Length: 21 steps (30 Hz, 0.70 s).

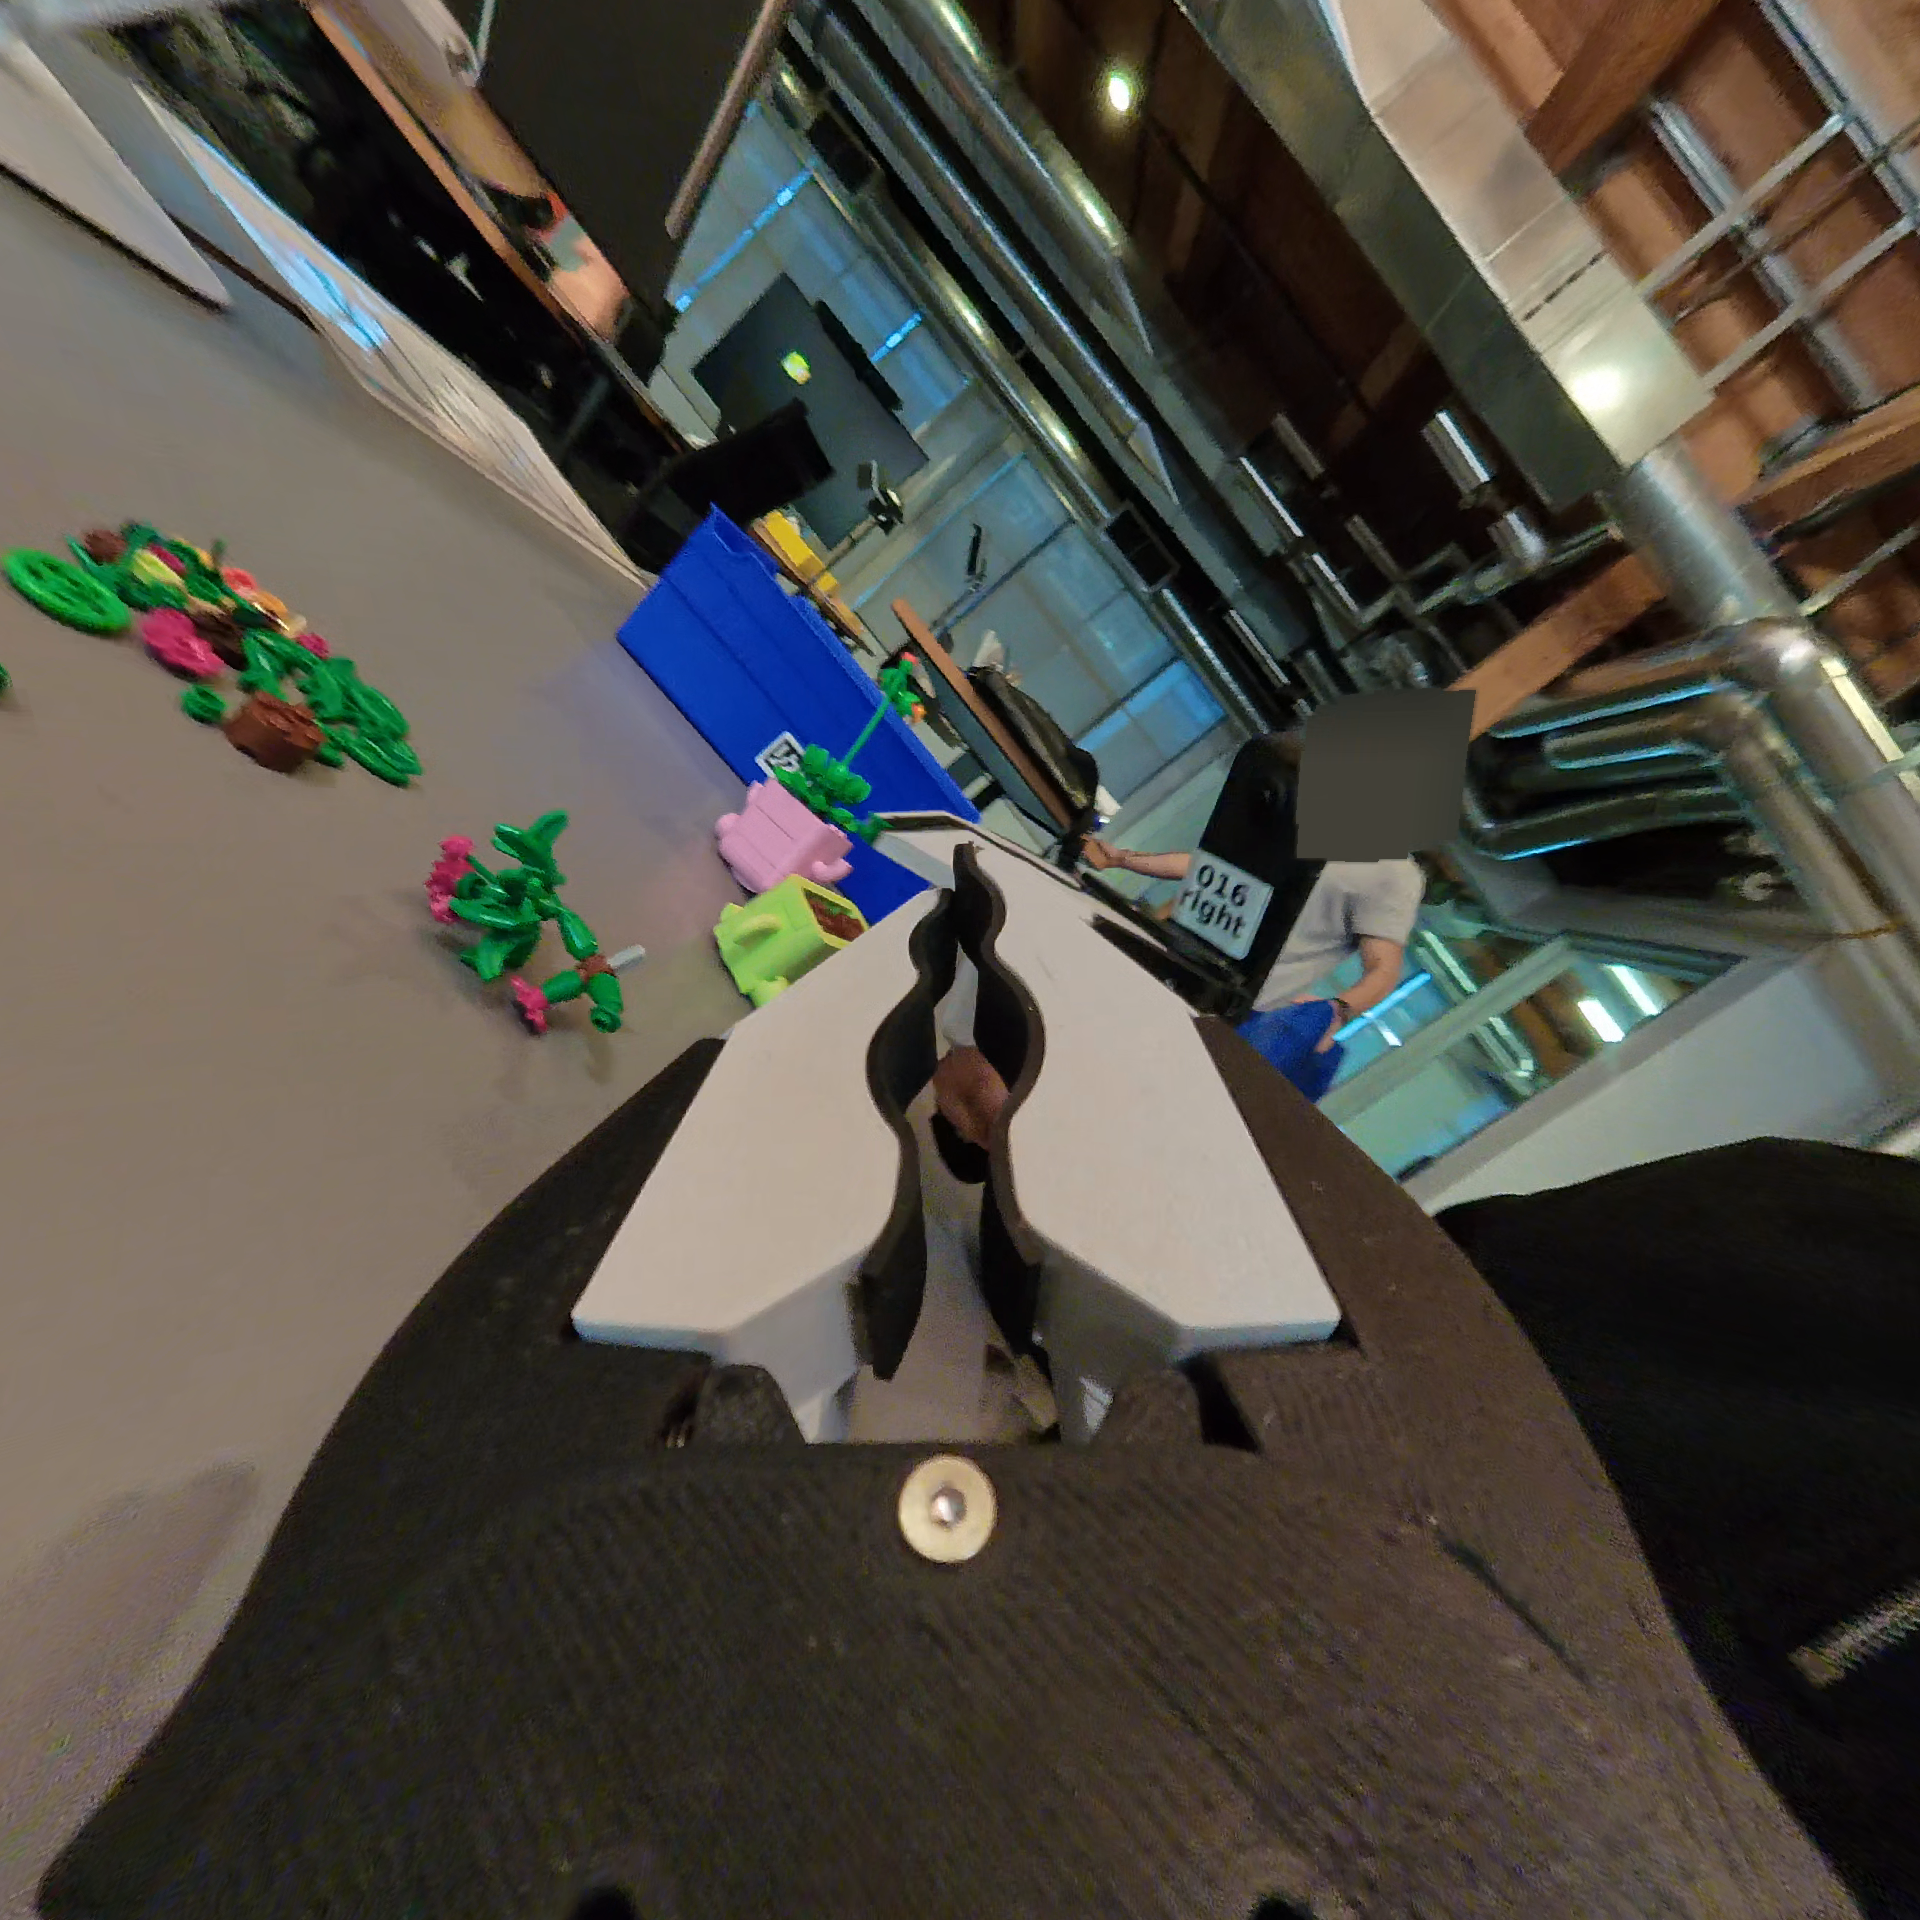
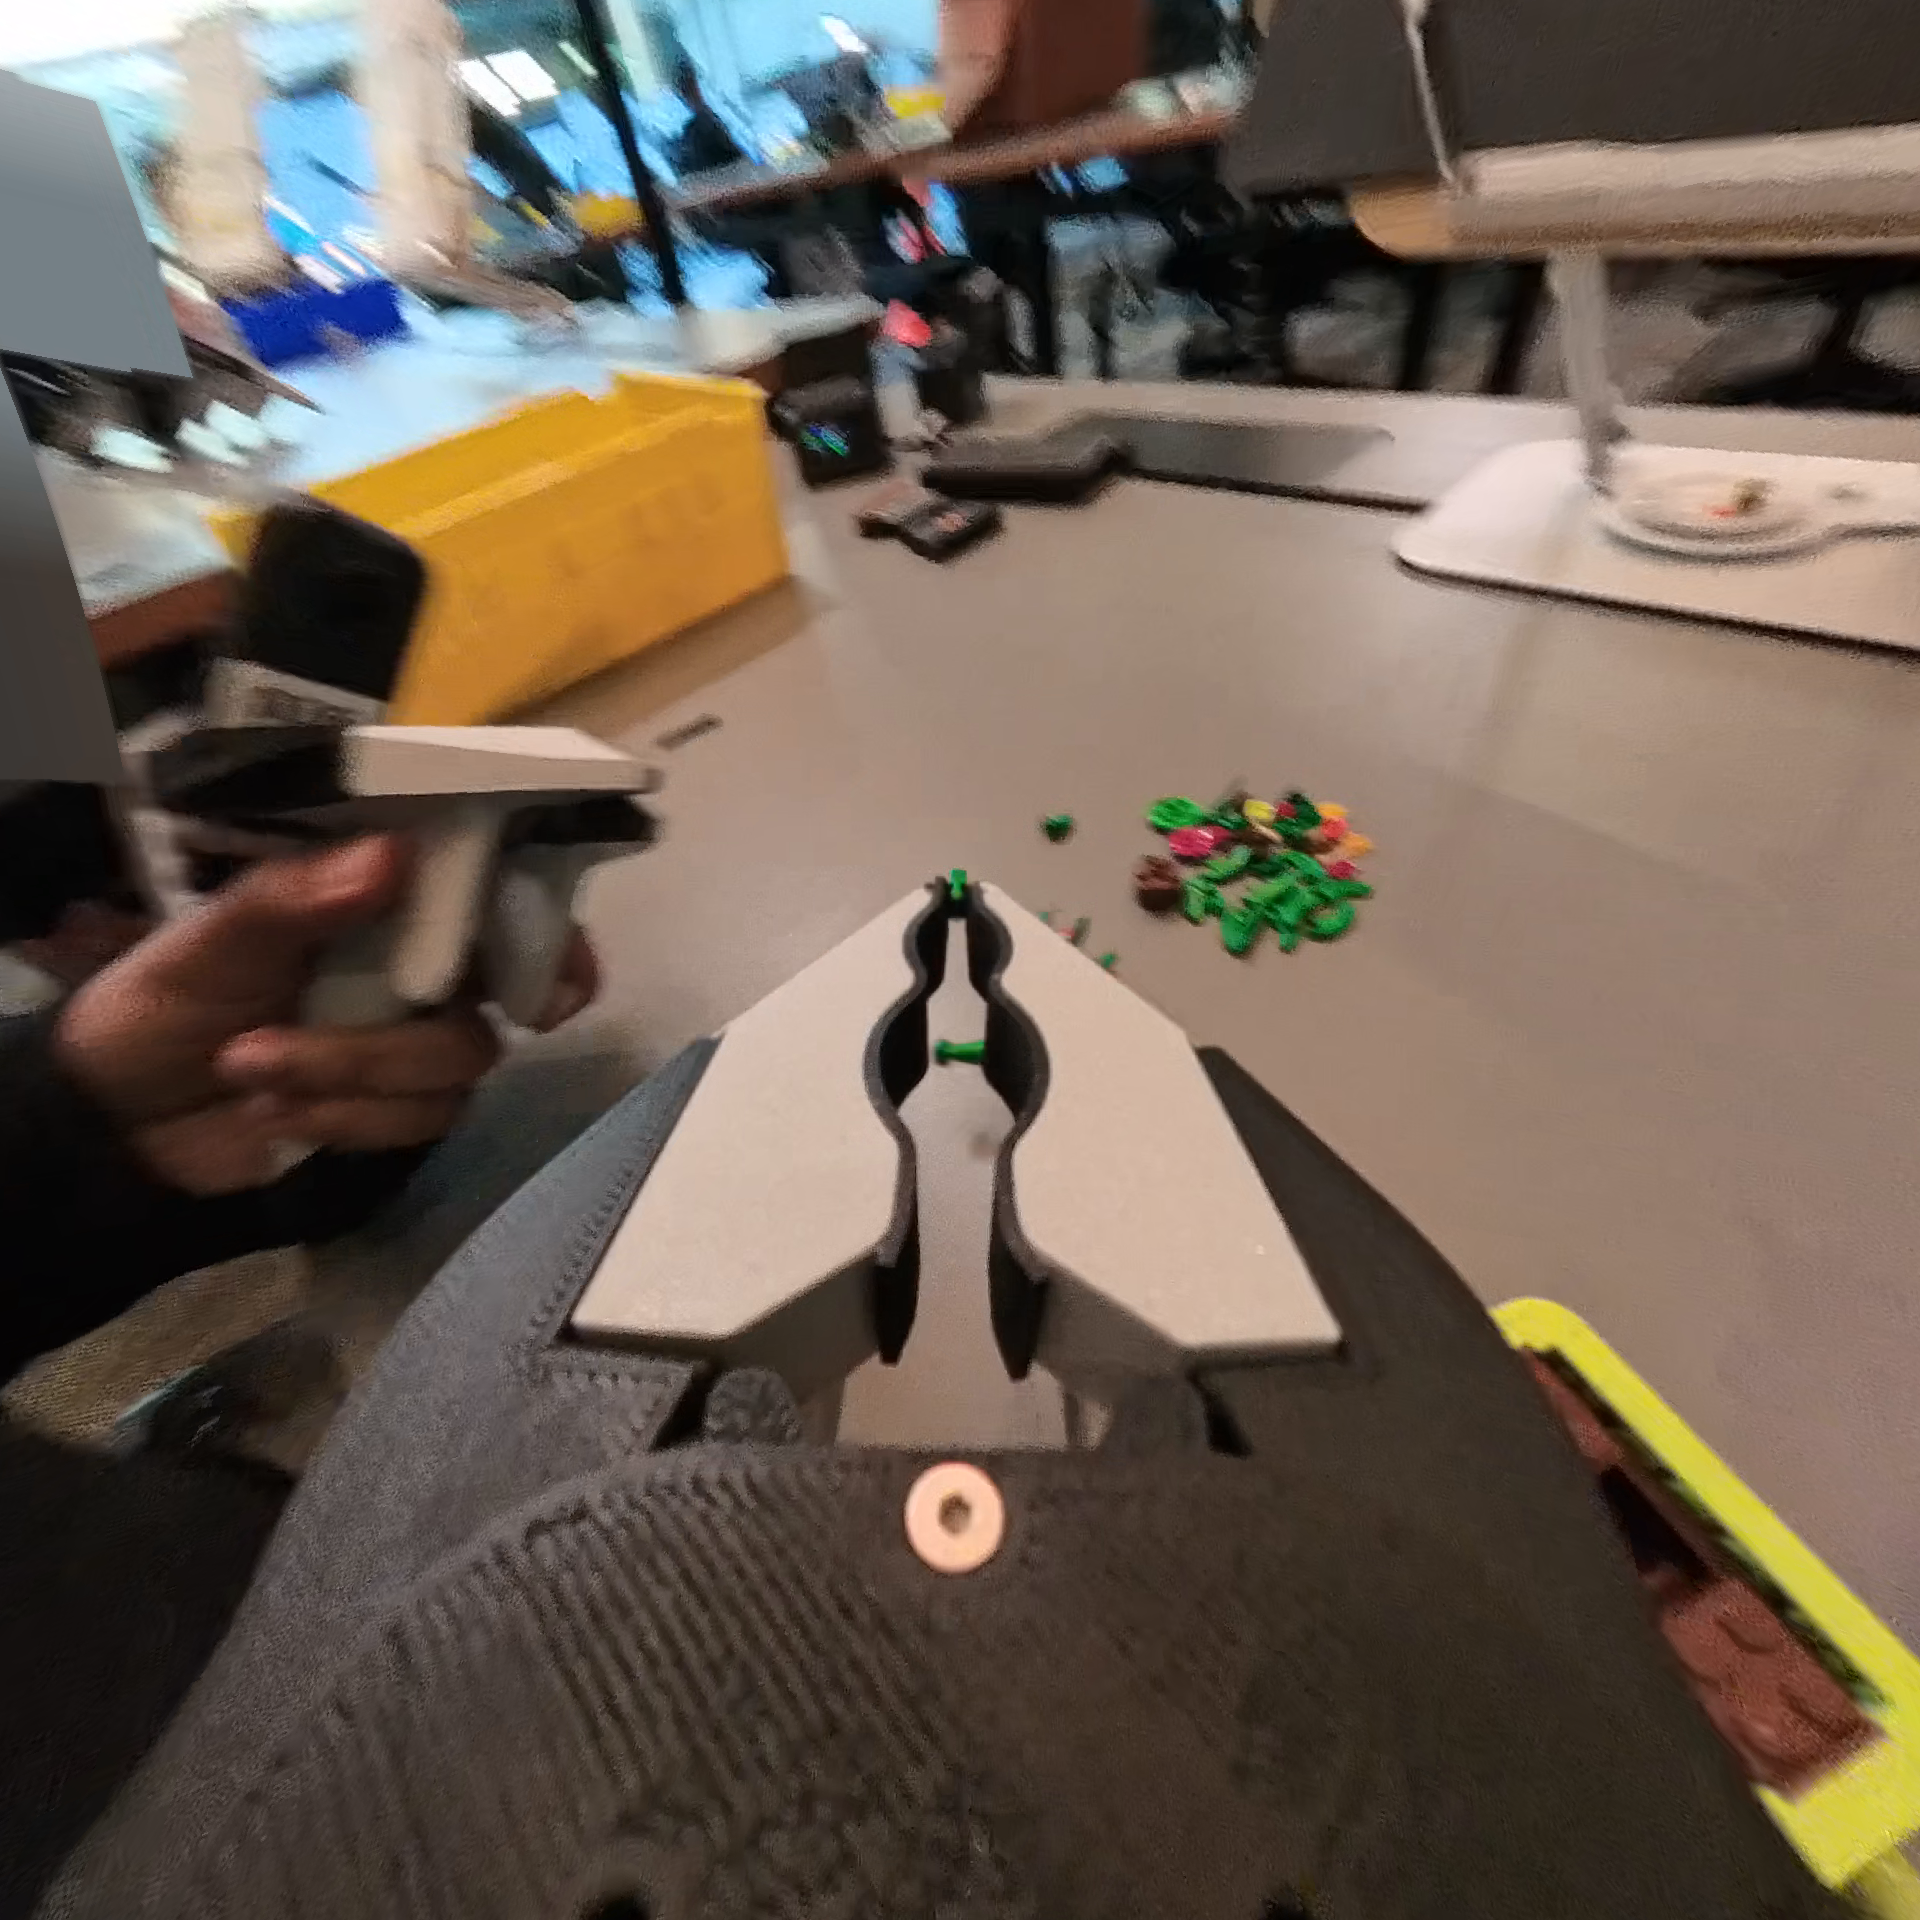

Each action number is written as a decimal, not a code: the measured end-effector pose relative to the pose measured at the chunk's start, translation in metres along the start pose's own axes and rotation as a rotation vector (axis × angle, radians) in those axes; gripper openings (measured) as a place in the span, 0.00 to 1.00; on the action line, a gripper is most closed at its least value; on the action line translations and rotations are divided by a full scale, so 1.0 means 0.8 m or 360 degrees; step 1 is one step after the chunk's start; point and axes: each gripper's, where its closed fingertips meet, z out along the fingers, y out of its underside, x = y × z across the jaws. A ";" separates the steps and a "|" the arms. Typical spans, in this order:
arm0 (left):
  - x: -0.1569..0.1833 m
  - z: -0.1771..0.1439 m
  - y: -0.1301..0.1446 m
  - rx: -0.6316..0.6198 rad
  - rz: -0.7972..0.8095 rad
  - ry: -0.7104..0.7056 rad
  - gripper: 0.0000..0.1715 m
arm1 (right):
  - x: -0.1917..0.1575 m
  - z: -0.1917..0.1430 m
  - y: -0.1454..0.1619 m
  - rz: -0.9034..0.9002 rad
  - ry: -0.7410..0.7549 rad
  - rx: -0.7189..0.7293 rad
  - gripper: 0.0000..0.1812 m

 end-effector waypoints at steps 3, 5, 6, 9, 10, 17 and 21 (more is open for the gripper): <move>-0.004 -0.004 -0.005 0.0038 0.0152 -0.0091 0.00 | 0.031 0.028 0.005 0.0022 0.0296 -0.0189 0.00; -0.005 -0.009 -0.010 0.0067 0.0274 -0.0149 0.00 | 0.046 0.050 -0.002 0.0051 0.0423 -0.0206 0.00; -0.004 -0.011 -0.013 0.0082 0.0326 -0.0168 0.00 | 0.056 0.061 -0.003 0.0046 0.0489 -0.0225 0.01; -0.005 -0.017 -0.018 0.0097 0.0401 -0.0205 0.00 | 0.088 0.093 0.009 0.0072 0.0624 -0.0386 0.00; -0.006 -0.018 -0.018 0.0100 0.0398 -0.0211 0.00 | 0.095 0.103 0.017 0.0104 0.0639 -0.0445 0.01; -0.003 -0.029 -0.024 0.0149 0.0342 -0.0143 0.00 | 0.121 0.115 0.016 0.0170 0.0726 -0.0489 0.05; 0.011 -0.038 -0.020 0.0165 0.0416 -0.0117 0.00 | 0.104 0.098 -0.024 0.0126 0.0667 -0.0295 0.05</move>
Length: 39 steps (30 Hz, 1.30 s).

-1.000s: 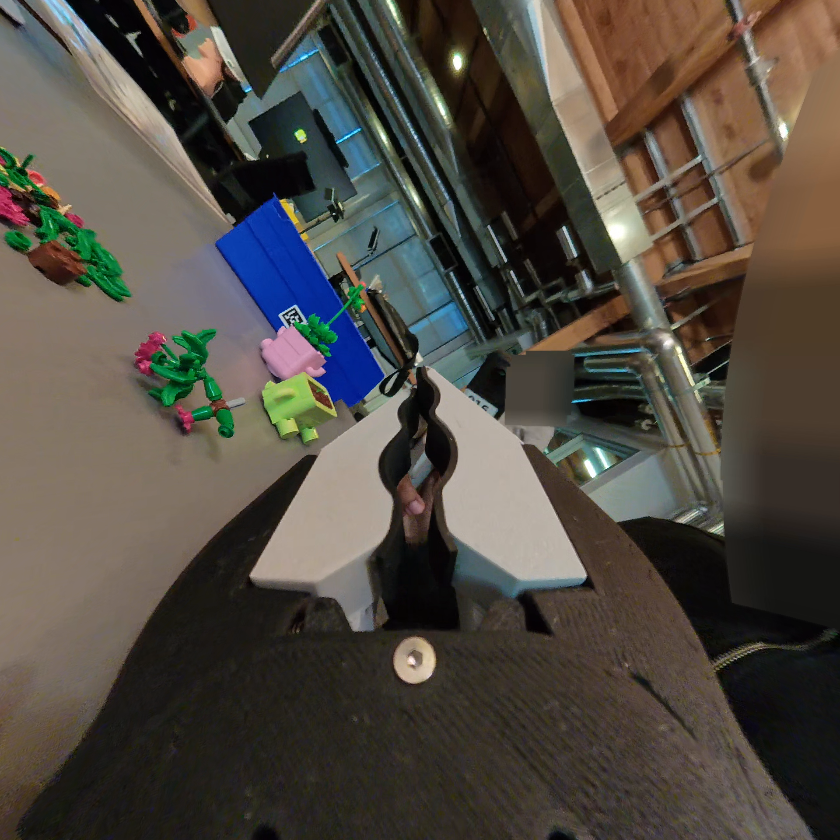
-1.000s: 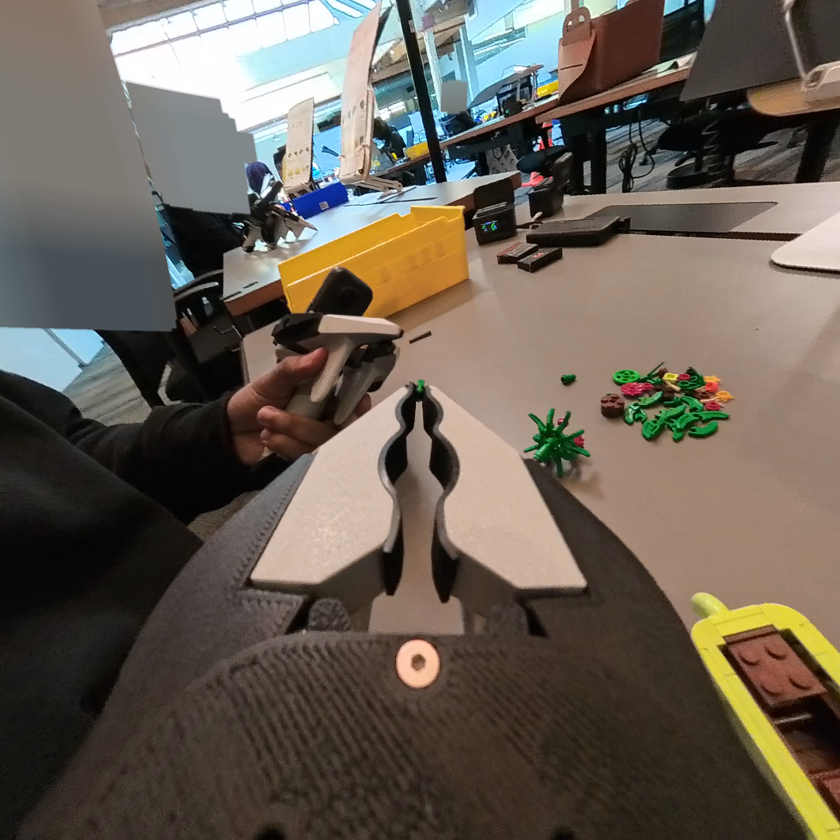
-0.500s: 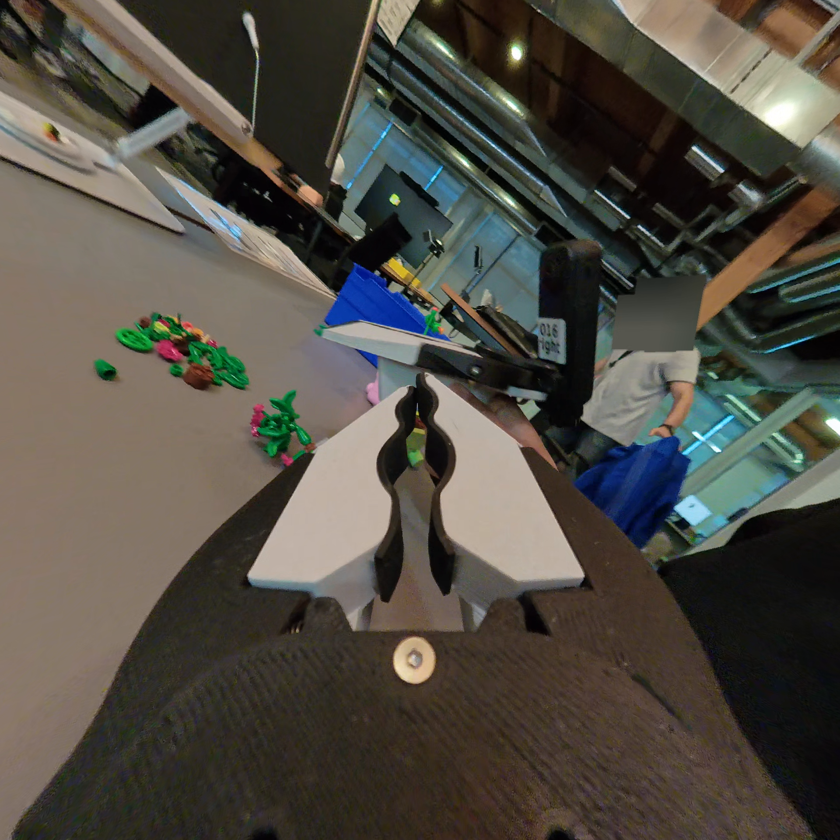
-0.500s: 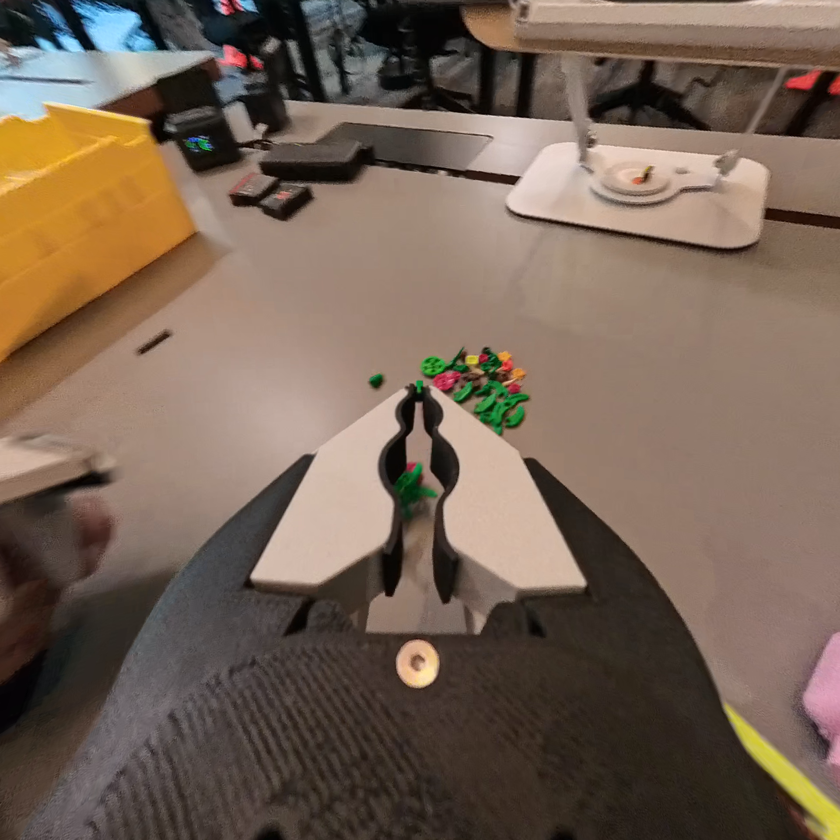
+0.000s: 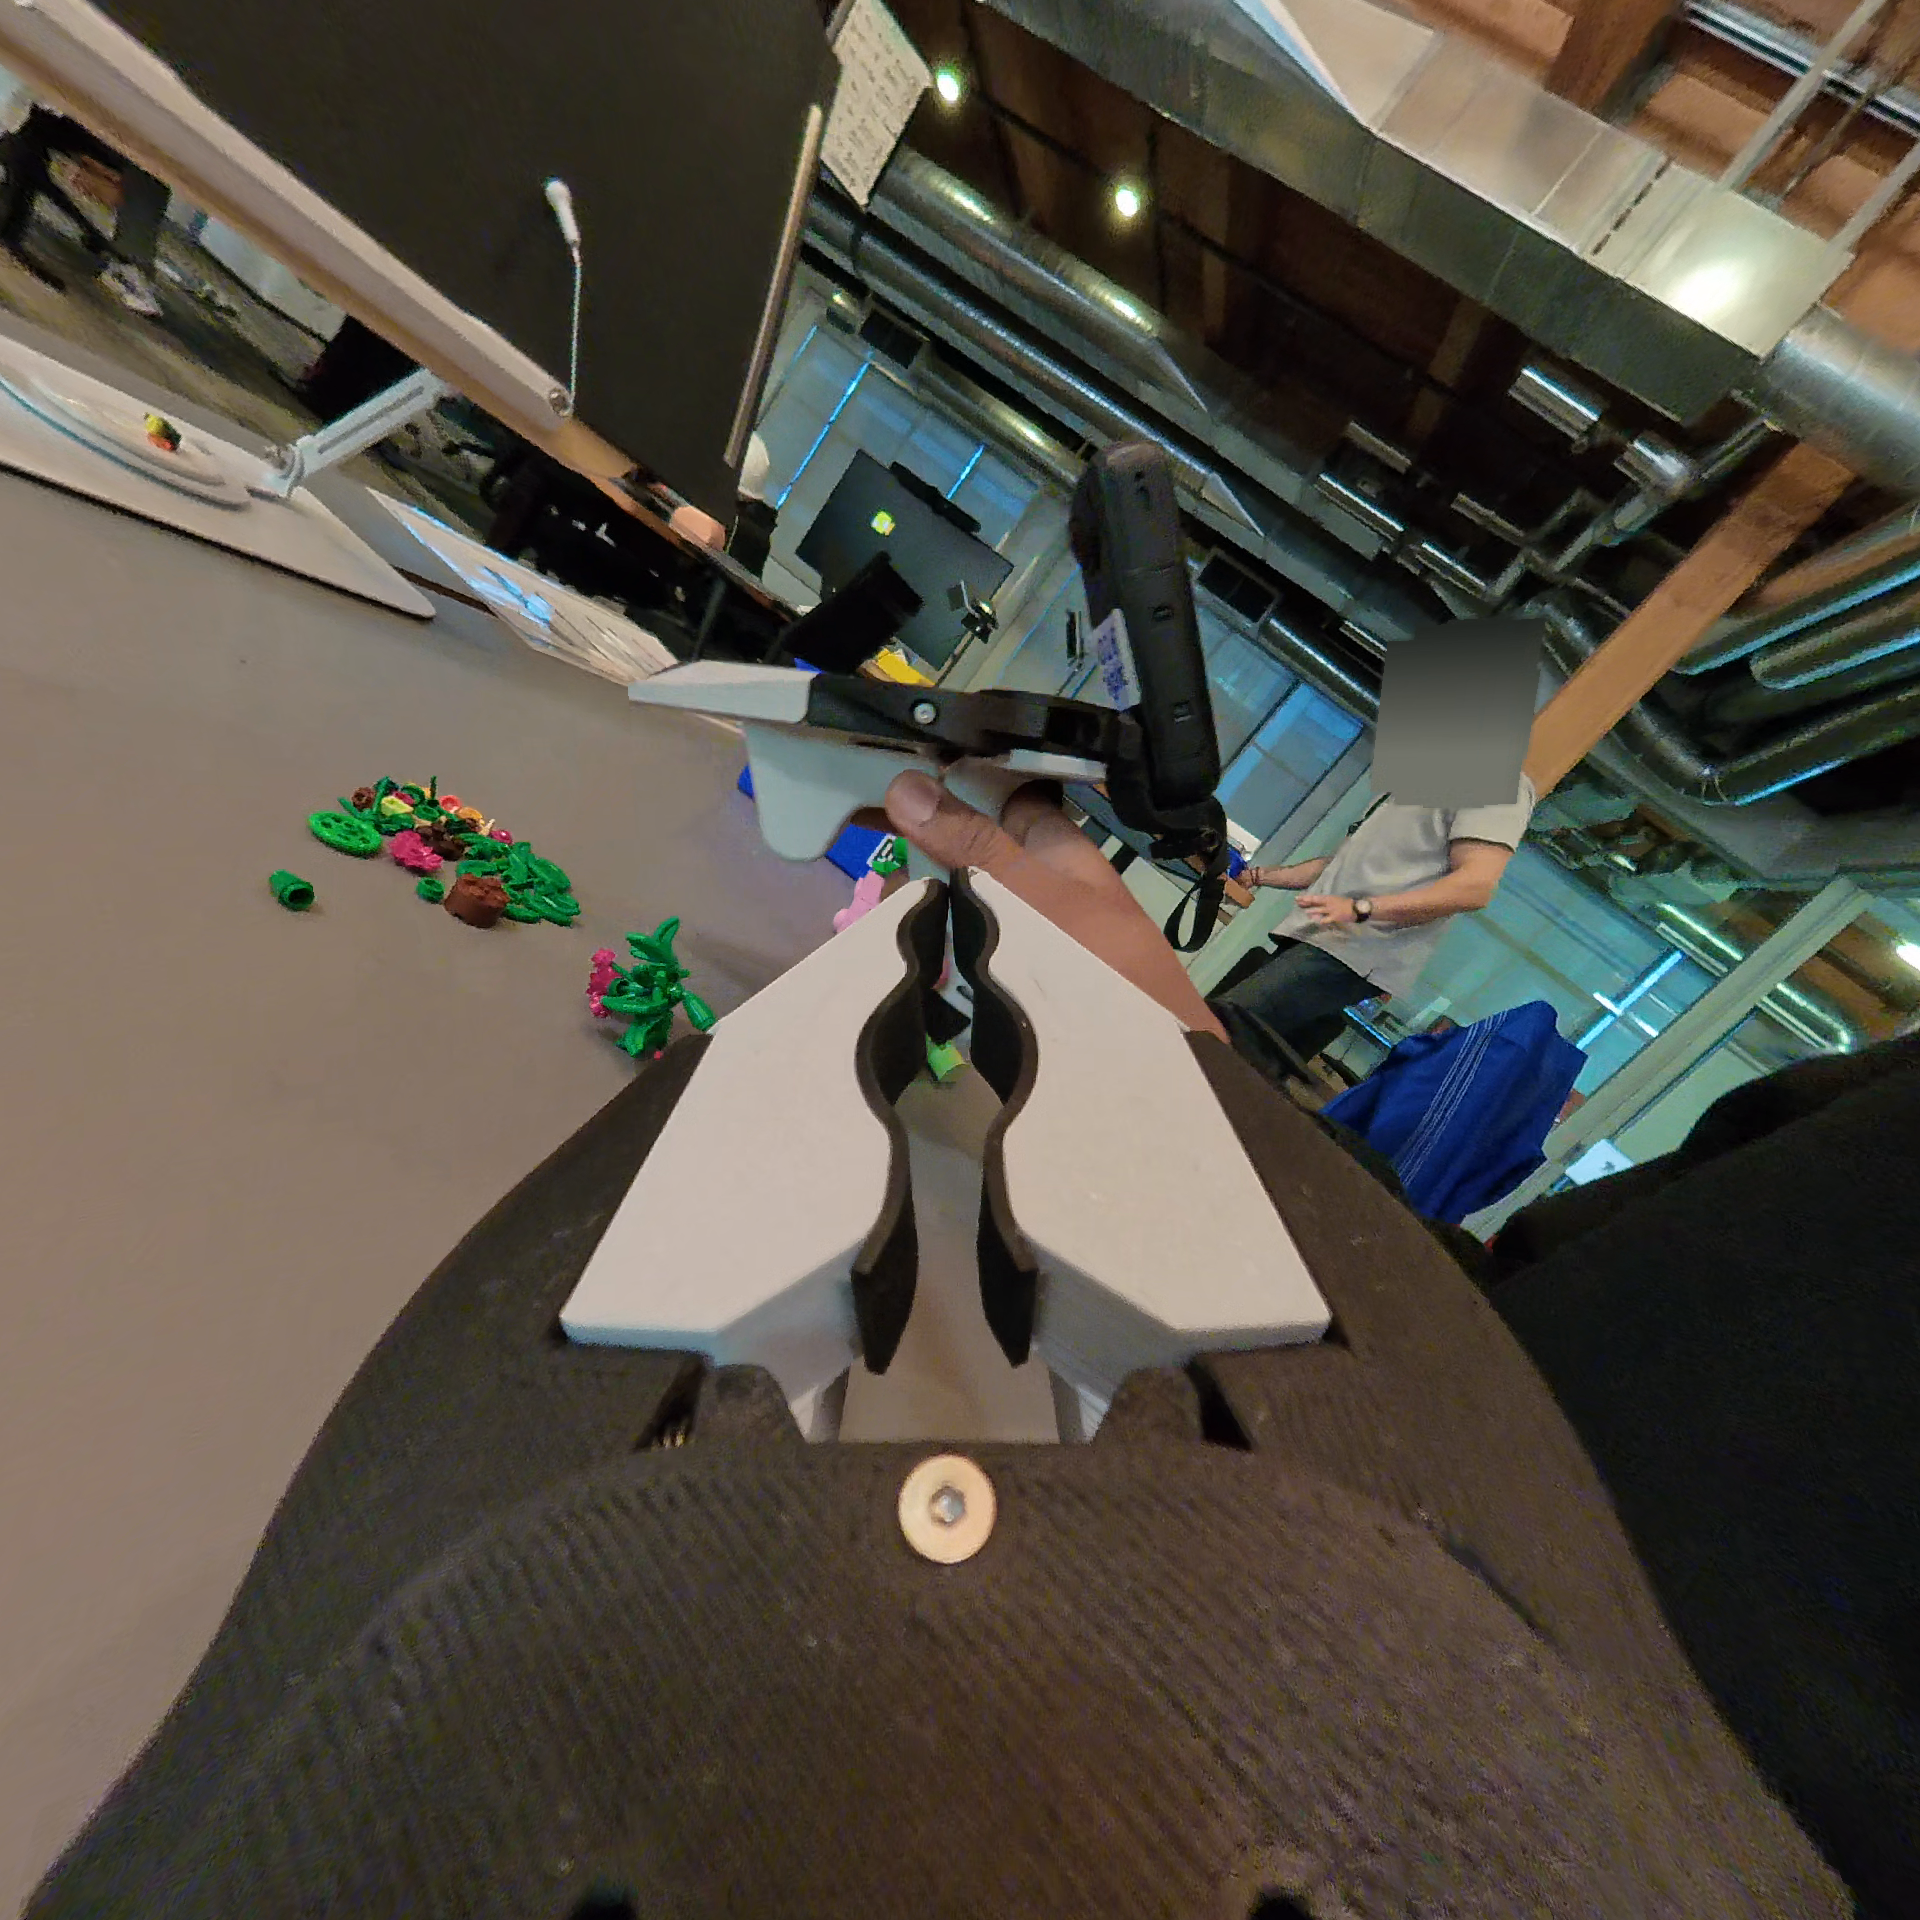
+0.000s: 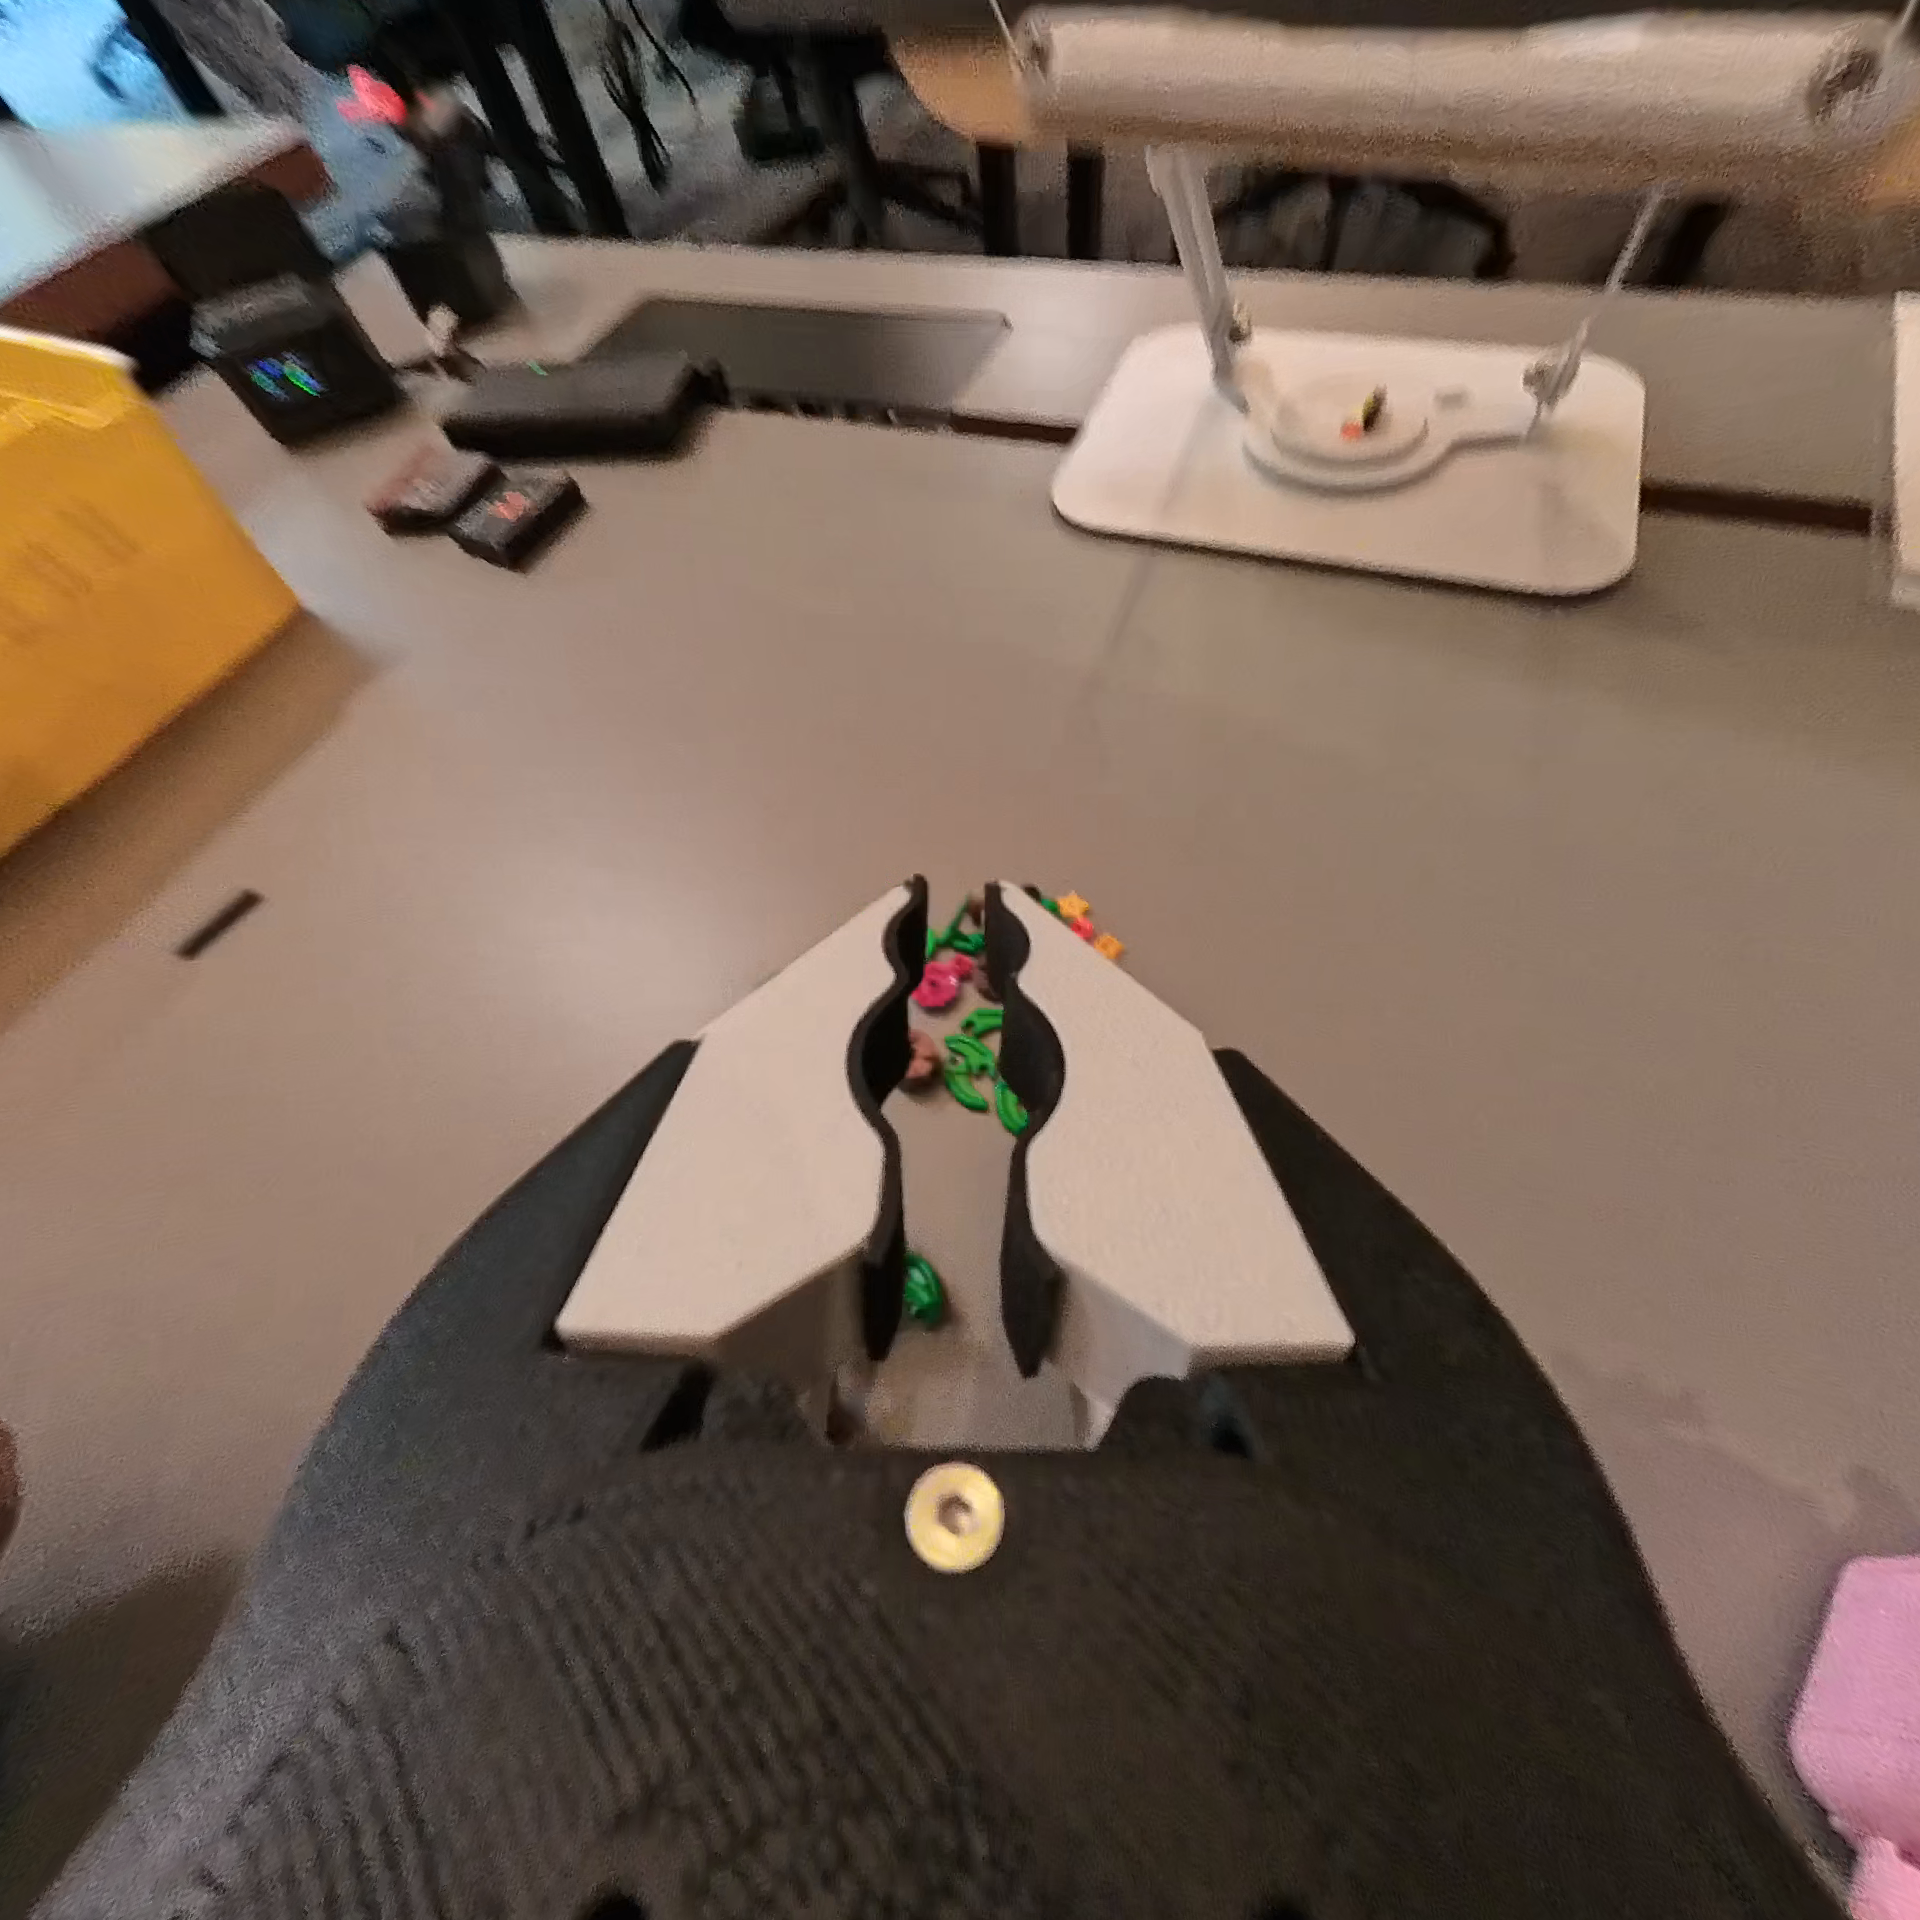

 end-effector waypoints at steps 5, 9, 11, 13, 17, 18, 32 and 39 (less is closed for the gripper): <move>0.024 -0.021 0.005 0.0079 0.0066 -0.0038 0.00 | -0.060 -0.054 -0.035 -0.0112 -0.0287 0.0251 0.10; 0.049 -0.037 0.007 0.0187 0.0039 -0.0083 0.00 | -0.118 -0.107 -0.041 -0.0185 -0.0538 0.0424 0.16; 0.070 -0.050 0.016 0.0195 0.0097 -0.0113 0.00 | -0.142 -0.132 -0.038 -0.0218 -0.0596 0.0494 0.17; 0.088 -0.071 0.021 0.0214 0.0156 -0.0145 0.00 | -0.166 -0.156 -0.033 -0.0272 -0.0620 0.0538 0.17; 0.102 -0.109 0.015 0.0282 0.0264 -0.0280 0.00 | -0.223 -0.193 -0.026 -0.0411 -0.0616 0.0571 0.17; 0.099 -0.116 0.016 0.0284 0.0258 -0.0320 0.00 | -0.242 -0.200 -0.025 -0.0439 -0.0641 0.0577 0.17; 0.171 -0.247 0.100 0.0509 -0.0216 -0.0667 0.00 | -0.455 -0.274 0.066 -0.0581 -0.1257 0.0527 0.16; 0.224 -0.356 0.165 0.0622 -0.0344 -0.1015 0.14 | -0.458 -0.339 0.128 -0.0698 -0.1444 0.0449 0.17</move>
